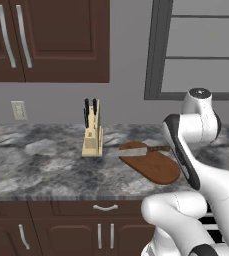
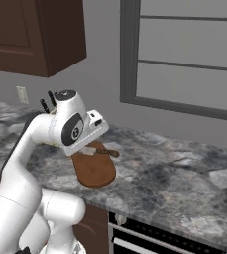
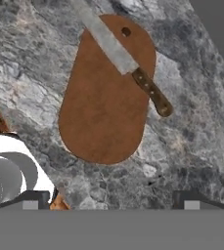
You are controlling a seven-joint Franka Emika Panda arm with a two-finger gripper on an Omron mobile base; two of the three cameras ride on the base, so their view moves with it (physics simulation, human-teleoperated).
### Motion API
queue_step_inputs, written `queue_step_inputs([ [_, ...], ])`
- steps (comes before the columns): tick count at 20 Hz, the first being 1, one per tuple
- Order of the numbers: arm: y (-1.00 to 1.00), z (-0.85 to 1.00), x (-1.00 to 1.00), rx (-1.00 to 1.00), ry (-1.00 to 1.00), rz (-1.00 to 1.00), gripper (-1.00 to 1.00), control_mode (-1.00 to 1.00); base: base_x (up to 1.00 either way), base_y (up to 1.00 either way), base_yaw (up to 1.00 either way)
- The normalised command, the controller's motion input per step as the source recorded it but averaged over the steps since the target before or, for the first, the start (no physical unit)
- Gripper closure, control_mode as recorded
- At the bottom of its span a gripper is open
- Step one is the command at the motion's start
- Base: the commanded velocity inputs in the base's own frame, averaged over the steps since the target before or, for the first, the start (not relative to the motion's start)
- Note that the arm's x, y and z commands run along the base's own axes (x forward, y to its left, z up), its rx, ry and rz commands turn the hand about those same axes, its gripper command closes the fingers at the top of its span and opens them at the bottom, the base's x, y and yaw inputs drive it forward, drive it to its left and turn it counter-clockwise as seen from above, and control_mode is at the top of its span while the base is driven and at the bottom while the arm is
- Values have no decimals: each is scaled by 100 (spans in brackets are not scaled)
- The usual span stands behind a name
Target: Pick up the knife from the drawer and place it on the cutting board. Then place the meat from the plate to the cutting board.
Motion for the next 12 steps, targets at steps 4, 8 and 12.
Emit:
queue_step_inputs([
  [4,-10,23,-51,19,1,-58,-100,-100,0,0,0],
  [8,-30,40,-47,27,7,-53,-100,-100,0,0,0],
  [12,-3,4,-18,5,5,-35,-100,-100,0,0,0],
])
